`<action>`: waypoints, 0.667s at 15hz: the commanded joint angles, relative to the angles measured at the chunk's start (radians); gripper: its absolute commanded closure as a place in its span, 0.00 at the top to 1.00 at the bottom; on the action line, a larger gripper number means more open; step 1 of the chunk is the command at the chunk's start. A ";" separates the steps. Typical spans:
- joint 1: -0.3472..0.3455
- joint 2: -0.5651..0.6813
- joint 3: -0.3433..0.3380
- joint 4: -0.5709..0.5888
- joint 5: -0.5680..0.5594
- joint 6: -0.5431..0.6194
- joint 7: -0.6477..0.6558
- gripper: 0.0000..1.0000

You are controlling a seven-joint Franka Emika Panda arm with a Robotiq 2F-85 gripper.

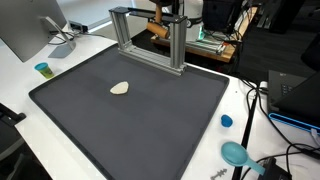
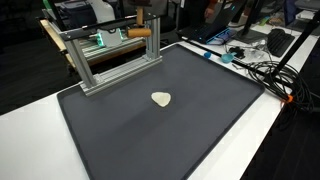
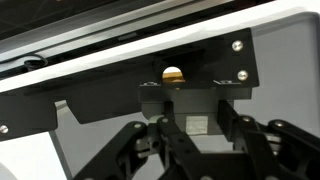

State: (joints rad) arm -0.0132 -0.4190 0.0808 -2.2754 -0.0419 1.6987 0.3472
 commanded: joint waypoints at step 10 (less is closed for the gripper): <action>0.029 -0.065 -0.034 -0.197 0.067 0.282 -0.223 0.21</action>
State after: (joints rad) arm 0.0176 -0.4235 0.0682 -2.4356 0.0187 1.9892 0.1611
